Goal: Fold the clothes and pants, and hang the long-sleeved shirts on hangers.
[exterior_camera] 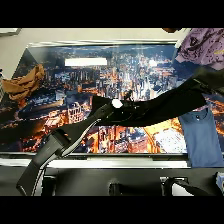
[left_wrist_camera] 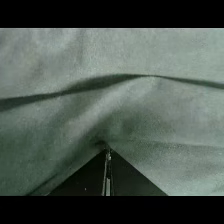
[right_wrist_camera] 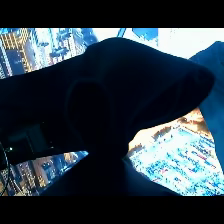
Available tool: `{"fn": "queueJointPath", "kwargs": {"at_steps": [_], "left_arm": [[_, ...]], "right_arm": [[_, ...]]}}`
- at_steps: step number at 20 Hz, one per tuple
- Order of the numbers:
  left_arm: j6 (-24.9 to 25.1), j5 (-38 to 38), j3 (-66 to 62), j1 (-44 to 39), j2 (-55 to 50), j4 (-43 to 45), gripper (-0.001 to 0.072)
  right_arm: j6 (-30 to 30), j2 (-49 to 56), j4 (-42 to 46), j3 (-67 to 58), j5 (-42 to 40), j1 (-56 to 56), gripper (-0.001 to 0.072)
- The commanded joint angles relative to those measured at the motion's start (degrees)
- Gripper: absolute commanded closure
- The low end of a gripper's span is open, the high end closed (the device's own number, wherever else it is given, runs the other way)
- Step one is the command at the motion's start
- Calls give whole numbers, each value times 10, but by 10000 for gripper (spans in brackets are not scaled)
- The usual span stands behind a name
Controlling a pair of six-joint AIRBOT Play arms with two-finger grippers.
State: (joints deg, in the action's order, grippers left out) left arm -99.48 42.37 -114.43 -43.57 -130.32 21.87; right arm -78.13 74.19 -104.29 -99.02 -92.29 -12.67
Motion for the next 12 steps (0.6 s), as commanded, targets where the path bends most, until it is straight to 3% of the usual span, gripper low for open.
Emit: {"fn": "queueJointPath", "kwargs": {"at_steps": [1,3,6,12], "left_arm": [[14,36,-23,18,-7,-7,688],[28,84,-23,60,13,9,688],[16,160,-23,141,76,121,689],[9,326,-23,321,239,338,687]], "right_arm": [[-1,-1,-1,-4,7,1,683],[0,-1,-25,-4,24,1,684],[31,-1,-90,-4,50,8,684],[112,32,-56,-4,104,174,684]]}}
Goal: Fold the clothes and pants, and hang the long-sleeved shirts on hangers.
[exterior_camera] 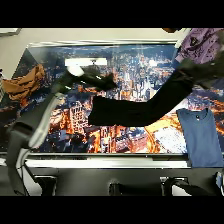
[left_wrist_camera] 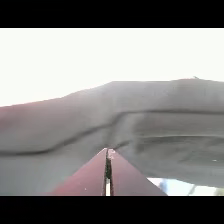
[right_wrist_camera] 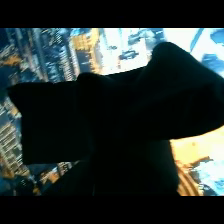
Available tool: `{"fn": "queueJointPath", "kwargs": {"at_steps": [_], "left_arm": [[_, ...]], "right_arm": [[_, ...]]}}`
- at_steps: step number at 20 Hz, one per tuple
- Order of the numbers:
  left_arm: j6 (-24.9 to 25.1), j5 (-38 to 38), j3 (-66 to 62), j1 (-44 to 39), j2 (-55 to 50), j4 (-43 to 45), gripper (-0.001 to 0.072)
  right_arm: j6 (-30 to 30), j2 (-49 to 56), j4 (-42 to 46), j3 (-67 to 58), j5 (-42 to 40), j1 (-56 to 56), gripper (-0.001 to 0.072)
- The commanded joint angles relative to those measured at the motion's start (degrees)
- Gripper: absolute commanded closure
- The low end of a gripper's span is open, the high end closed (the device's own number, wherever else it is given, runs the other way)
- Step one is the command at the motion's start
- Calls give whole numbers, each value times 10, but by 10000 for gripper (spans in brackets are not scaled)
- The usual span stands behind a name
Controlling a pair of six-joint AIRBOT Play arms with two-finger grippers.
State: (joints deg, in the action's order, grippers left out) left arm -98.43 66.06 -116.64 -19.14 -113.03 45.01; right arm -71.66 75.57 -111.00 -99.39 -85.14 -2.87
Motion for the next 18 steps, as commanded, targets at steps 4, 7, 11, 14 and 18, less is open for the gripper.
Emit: {"fn": "queueJointPath", "kwargs": {"at_steps": [4,7,11,14,18], "left_arm": [[5,137,-1,175,134,135,686],[5,147,-1,223,158,135,686],[14,156,0,253,163,135,686],[25,156,0,256,163,135,686],[24,156,10,255,162,135,685]], "right_arm": [[110,90,32,0,104,222,683],[152,158,39,0,174,305,683],[188,236,37,0,250,361,683],[190,274,26,0,275,377,683],[189,292,20,0,303,379,492]]}}
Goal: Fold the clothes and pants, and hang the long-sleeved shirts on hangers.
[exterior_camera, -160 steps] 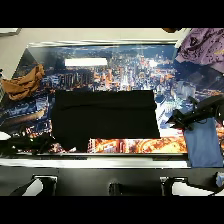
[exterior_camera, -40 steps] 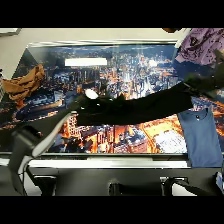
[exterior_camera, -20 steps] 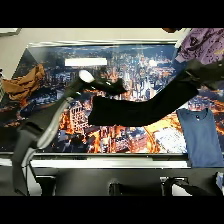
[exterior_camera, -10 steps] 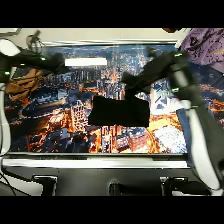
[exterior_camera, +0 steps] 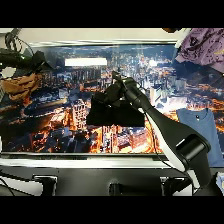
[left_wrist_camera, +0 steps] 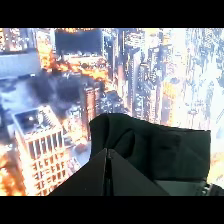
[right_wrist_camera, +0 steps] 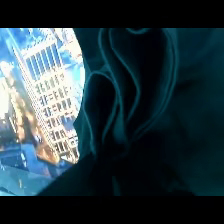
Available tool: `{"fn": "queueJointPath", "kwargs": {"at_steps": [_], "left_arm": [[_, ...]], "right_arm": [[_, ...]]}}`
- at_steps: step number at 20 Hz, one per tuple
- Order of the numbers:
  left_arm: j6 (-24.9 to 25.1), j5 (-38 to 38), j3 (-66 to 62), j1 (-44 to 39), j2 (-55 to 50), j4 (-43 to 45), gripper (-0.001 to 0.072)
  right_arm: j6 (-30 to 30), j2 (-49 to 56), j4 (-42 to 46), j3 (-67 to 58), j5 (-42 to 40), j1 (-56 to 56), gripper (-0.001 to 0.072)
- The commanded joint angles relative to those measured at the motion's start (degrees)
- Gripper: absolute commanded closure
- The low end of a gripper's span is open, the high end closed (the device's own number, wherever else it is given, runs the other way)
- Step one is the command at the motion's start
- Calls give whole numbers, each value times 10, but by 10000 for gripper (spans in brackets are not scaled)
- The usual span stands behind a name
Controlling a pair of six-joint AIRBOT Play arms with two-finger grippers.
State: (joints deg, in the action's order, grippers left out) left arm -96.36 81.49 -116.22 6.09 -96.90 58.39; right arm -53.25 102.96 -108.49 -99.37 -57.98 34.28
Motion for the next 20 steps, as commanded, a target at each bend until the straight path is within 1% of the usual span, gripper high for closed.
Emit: {"fn": "queueJointPath", "kwargs": {"at_steps": [1,3,4,6,7,9,12,14,15,17,19,20], "left_arm": [[3,2,10,2,1,2,686],[3,2,15,2,1,2,686],[4,3,15,2,0,2,685],[4,3,15,2,1,2,686],[4,4,15,2,1,2,685],[6,4,15,2,1,2,686],[21,5,15,2,1,2,685],[21,7,15,3,1,2,685],[21,7,15,3,1,2,685],[21,7,15,2,1,1,685],[21,6,15,2,1,1,685],[21,7,15,2,1,1,685]], "right_arm": [[5,17,-6,0,42,7,411],[-14,12,-23,-13,43,-4,158],[-33,9,-30,-31,30,-16,133],[-54,0,-37,-82,-30,-66,123],[-78,-7,-42,-105,-64,-99,112],[-151,-31,-71,-126,-136,-182,86],[-272,-68,-83,-122,-257,-318,86],[-335,-78,-95,-97,-308,-395,87],[-358,-82,-113,-67,-317,-430,86],[-408,-85,-177,19,-313,-484,87],[-452,-85,-239,118,-282,-515,87],[-474,-84,-264,167,-253,-520,87]]}}
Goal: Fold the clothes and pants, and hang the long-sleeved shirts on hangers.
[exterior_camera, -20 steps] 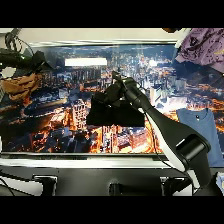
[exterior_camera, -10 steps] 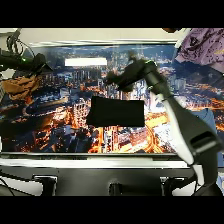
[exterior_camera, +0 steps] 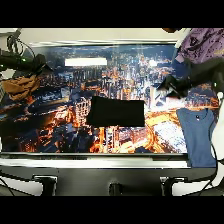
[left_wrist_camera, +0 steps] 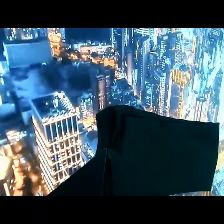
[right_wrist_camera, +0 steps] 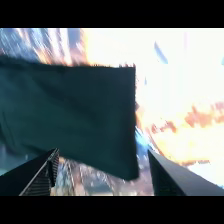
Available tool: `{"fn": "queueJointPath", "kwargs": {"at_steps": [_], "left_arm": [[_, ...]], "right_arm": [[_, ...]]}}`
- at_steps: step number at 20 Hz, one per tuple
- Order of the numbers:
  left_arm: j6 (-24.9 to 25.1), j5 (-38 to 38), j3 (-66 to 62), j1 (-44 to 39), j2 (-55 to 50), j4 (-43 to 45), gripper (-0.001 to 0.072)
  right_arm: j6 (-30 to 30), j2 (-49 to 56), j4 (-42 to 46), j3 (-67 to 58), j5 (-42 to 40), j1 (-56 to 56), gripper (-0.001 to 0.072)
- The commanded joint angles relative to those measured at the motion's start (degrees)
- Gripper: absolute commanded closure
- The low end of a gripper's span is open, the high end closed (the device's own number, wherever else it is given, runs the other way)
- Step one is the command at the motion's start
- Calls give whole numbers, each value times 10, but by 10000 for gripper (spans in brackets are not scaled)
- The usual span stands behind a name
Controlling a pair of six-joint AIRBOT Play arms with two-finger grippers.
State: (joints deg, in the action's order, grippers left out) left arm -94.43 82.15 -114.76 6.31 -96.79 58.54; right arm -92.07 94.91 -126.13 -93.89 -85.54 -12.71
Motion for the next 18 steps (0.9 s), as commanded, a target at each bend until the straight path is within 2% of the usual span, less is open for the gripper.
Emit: {"fn": "queueJointPath", "kwargs": {"at_steps": [1,4,7,10,12,14,15,16,17,18], "left_arm": [[2,0,0,0,0,0,685],[2,0,0,0,0,0,685],[1,0,0,0,0,0,685],[1,0,0,0,0,0,685],[1,0,0,0,0,0,685],[1,0,0,0,-1,0,684],[2,0,0,0,-1,0,685],[2,0,0,0,-1,0,684],[2,-1,0,0,-1,0,685],[2,-1,0,0,-1,0,684]], "right_arm": [[-104,-4,-107,152,54,-50,88],[-160,5,-166,252,127,-29,97],[-197,28,-193,288,152,-1,136],[-211,43,-208,289,182,27,146],[-211,53,-212,289,197,44,191],[-210,57,-213,289,205,61,294],[-210,57,-214,289,207,70,386],[-210,57,-214,289,209,76,518],[-210,57,-216,288,210,81,690],[-208,56,-226,283,212,82,684]]}}
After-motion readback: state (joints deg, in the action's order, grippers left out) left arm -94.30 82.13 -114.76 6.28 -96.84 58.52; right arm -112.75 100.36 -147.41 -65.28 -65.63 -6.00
